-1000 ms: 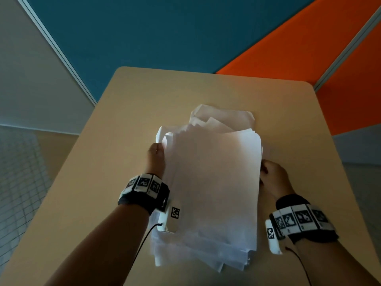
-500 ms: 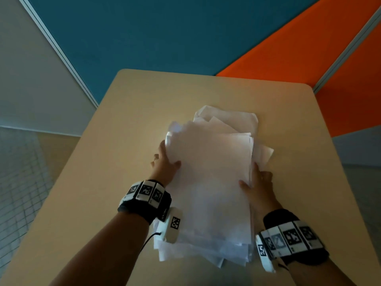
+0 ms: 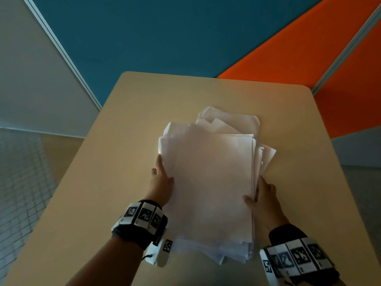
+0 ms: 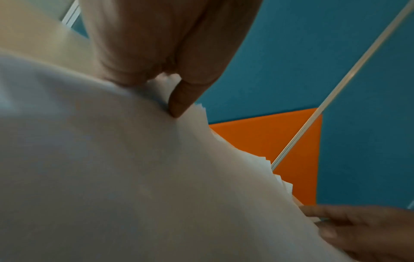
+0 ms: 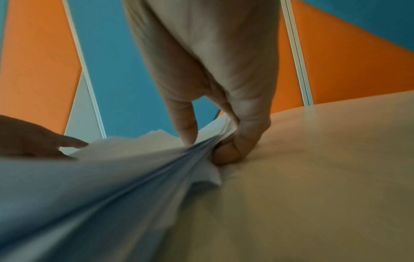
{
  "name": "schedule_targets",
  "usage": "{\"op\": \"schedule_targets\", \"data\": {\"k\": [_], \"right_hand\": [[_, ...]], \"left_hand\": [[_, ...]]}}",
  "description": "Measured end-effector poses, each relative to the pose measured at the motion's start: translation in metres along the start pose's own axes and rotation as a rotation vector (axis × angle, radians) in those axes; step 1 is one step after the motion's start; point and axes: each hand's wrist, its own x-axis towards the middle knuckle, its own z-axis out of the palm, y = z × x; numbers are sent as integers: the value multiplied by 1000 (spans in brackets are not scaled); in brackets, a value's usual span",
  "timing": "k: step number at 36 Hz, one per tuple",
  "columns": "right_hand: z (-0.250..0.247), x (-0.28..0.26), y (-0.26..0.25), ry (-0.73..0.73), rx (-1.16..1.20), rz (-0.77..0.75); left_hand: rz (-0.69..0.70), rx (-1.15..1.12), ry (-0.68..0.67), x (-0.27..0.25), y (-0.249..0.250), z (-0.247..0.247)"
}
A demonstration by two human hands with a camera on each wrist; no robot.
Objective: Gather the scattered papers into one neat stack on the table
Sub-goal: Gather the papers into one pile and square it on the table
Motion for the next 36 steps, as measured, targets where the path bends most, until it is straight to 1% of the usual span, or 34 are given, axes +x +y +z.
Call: {"op": "schedule_targets", "data": {"k": [2,4,7,11,12,14,17,19,21,24,26,27,29,30,32,33,34,36], "right_hand": [[-3,-3,9,17,1,-21],[-3,-7,17,27,15,-36],[0,-14,27,23,24,-64],[6,-24,29,44,-8,-109],[7,-26,30,55,-7,-122],[8,-29,33,75,12,-146],[6,-32,37,64,29,-131],[5,-35,39,43,38,-123],[5,-37,40,44,40,-127],[6,-40,41,58,19,-145],[7,-41,41,56,23,-154],[6,-41,42,48,27,-151],[4,-39,43,22,33,-131],[2,-36,43,19,29,-120],[-4,-26,42,58,11,-112],[-7,-19,40,80,0,-110],[-9,-10,38,92,-8,-107],[-13,10,30,90,-33,-105]], "left_hand": [[-20,38,-16,-6,-3,-10],[-11,178,-72,-15,-8,-16],[43,414,-147,-28,-16,-18],[70,558,-189,-38,-20,-11],[75,563,-212,-40,-20,-11],[68,503,-249,-45,-23,-11],[-6,400,-285,-50,-30,-16],[-33,429,-308,-54,-31,-20],[-21,481,-347,-62,-30,-21],[27,458,-494,-75,-28,-17],[3,426,-588,-80,-32,-16],[-19,423,-607,-80,-35,-17],[-92,419,-590,-72,-38,-24],[-122,426,-536,-64,-37,-29],[-102,534,-338,-45,-31,-39],[-71,549,-241,-35,-26,-42],[-52,510,-180,-26,-20,-43],[-51,371,-137,-10,-5,-39]]}}
